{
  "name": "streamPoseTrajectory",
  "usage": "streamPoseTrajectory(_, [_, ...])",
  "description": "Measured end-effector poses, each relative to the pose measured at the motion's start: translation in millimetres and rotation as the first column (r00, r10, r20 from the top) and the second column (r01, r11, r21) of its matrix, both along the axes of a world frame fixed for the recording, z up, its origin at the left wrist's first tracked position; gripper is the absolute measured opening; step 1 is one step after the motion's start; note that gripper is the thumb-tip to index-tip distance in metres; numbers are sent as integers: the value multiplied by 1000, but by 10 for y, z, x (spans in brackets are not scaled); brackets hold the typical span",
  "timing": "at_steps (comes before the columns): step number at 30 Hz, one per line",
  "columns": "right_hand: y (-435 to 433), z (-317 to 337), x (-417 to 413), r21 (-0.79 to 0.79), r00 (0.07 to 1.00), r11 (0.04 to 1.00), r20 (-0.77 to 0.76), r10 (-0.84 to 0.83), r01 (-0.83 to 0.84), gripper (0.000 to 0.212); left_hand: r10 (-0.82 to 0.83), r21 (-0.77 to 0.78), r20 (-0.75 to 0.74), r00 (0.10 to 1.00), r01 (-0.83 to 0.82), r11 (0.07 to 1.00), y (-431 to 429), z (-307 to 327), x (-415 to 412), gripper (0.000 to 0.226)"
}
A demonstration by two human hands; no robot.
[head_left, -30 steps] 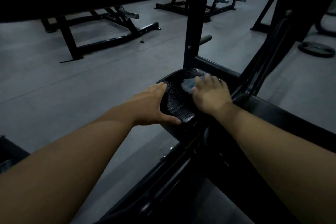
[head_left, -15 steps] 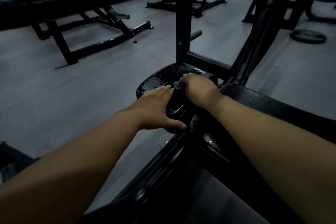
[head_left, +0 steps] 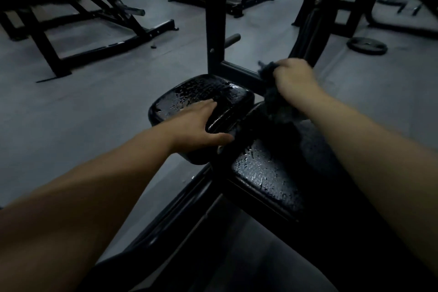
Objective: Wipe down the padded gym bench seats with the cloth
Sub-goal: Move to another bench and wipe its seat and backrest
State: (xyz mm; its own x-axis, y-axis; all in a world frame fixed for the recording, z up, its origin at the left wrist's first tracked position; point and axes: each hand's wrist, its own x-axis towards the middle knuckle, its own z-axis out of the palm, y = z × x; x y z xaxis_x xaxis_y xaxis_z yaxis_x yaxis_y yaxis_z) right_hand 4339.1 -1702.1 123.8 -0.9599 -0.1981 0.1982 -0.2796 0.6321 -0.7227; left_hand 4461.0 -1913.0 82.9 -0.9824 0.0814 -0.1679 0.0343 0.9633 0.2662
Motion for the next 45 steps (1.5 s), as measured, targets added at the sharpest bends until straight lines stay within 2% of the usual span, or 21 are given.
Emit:
streamPoseTrajectory(1, [36,-114,23,190,998,981,-35,57,-49,26,-19,-9,-12,1000,19,1000,53,-27,-1,100])
streamPoseTrajectory(3, [65,-428,113,515,989,850,-21,147,-115,38,-39,-29,-28,999,38,999,123,-65,-6,82])
streamPoseTrajectory(5, [39,-645,232,646,976,756,-76,205,-108,48,-34,-25,-22,999,34,999,155,-59,-7,73])
streamPoseTrajectory(9, [18,-660,830,535,897,758,-2,442,-372,57,12,61,-3,1000,-12,998,181,-13,48,82])
streamPoseTrajectory(11, [186,-693,1019,473,866,762,6,500,-443,60,11,80,-12,1000,-10,997,185,-24,99,85])
streamPoseTrajectory(14, [328,-684,685,490,936,818,-13,352,-301,52,-10,51,-19,1000,11,999,214,-54,204,83])
streamPoseTrajectory(16, [163,-633,469,566,968,802,-29,251,-191,43,1,62,-26,1000,1,998,238,-46,258,83])
streamPoseTrajectory(17, [17,-616,494,615,965,770,-53,256,-170,39,8,77,-32,999,-6,997,246,-35,275,83])
streamPoseTrajectory(20, [-286,-684,1035,660,875,697,-123,469,-281,37,37,125,-64,997,-29,992,236,20,311,73])
streamPoseTrajectory(24, [139,-637,1612,568,781,665,-60,622,-485,60,6,102,-151,989,9,995,283,65,367,62])
streamPoseTrajectory(26, [385,-635,1348,601,840,676,-17,543,-425,64,-61,110,-181,982,82,991,398,37,419,62])
streamPoseTrajectory(28, [509,-615,898,645,940,718,0,341,-261,59,-121,89,-201,972,141,986,513,-20,462,65])
streamPoseTrajectory(30, [470,-620,683,662,983,739,-14,183,-128,57,-147,35,-194,970,156,987,602,-86,456,64])
streamPoseTrajectory(32, [381,-619,850,666,977,730,-8,211,-152,57,-143,15,-201,969,148,989,681,-146,448,62])
streamPoseTrajectory(35, [594,-619,1540,621,882,701,-31,471,-352,63,-147,14,-172,974,152,988,769,-167,475,72])
streamPoseTrajectory(37, [950,-569,1605,605,842,675,-14,539,-422,71,-182,-21,-164,970,181,983,785,-150,476,79])
streamPoseTrajectory(38, [1103,-563,1444,623,858,671,1,514,-403,72,-201,-36,-166,965,198,979,792,-146,471,80])
streamPoseTrajectory(40, [1289,-597,1014,646,938,715,6,348,-269,67,-225,-54,-184,957,219,974,841,-171,449,80])
streamPoseTrajectory(42, [1196,-639,716,647,977,746,-4,214,-160,61,-242,-73,-205,948,232,970,917,-222,400,79])
streamPoseTrajectory(44, [995,-657,751,643,984,754,-3,178,-135,58,-249,-84,-211,945,236,968,1011,-266,358,78])
streamPoseTrajectory(45, [948,-661,881,640,977,750,2,215,-166,58,-242,-91,-216,946,227,970,1036,-276,347,78])
